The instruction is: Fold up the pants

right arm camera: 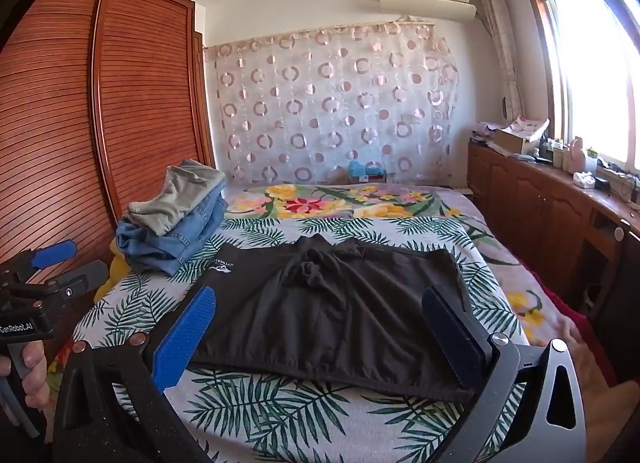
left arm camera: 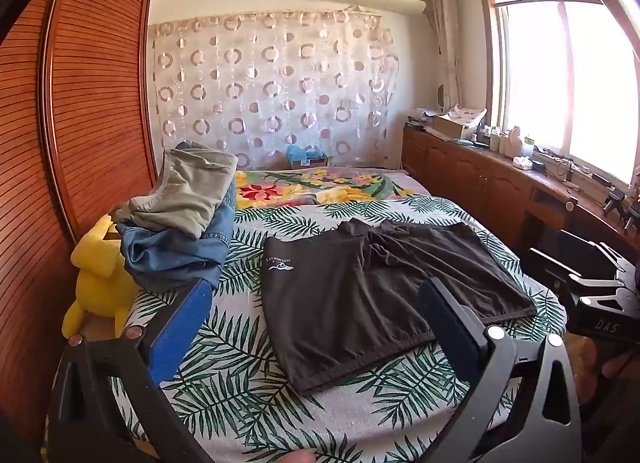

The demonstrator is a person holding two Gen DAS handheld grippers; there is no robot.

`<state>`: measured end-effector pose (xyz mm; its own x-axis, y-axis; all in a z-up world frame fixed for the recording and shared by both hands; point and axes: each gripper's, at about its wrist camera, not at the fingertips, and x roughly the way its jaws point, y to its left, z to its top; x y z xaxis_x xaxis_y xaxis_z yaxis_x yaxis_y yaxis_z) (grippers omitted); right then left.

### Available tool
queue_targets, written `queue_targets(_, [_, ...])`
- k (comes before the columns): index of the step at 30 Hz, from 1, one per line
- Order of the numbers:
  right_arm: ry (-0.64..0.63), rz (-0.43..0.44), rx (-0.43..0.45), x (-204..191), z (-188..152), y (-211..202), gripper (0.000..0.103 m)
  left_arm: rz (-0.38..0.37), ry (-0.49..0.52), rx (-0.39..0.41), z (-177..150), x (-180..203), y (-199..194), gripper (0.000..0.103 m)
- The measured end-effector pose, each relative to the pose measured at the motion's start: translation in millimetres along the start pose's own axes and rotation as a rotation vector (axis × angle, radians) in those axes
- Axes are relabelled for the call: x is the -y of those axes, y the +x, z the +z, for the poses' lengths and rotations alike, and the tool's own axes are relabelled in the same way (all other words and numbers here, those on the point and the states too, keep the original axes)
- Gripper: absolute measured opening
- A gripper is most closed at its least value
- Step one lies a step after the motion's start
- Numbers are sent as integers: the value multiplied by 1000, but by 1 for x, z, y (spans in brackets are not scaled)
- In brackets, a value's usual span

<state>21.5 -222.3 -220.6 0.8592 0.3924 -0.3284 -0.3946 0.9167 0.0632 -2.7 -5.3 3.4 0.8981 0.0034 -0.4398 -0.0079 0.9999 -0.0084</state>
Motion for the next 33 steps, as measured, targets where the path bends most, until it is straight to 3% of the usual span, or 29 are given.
queue_targets(33, [4,0,5,-2,1,-2,103,-3,-2,9,2,-2,-3,103])
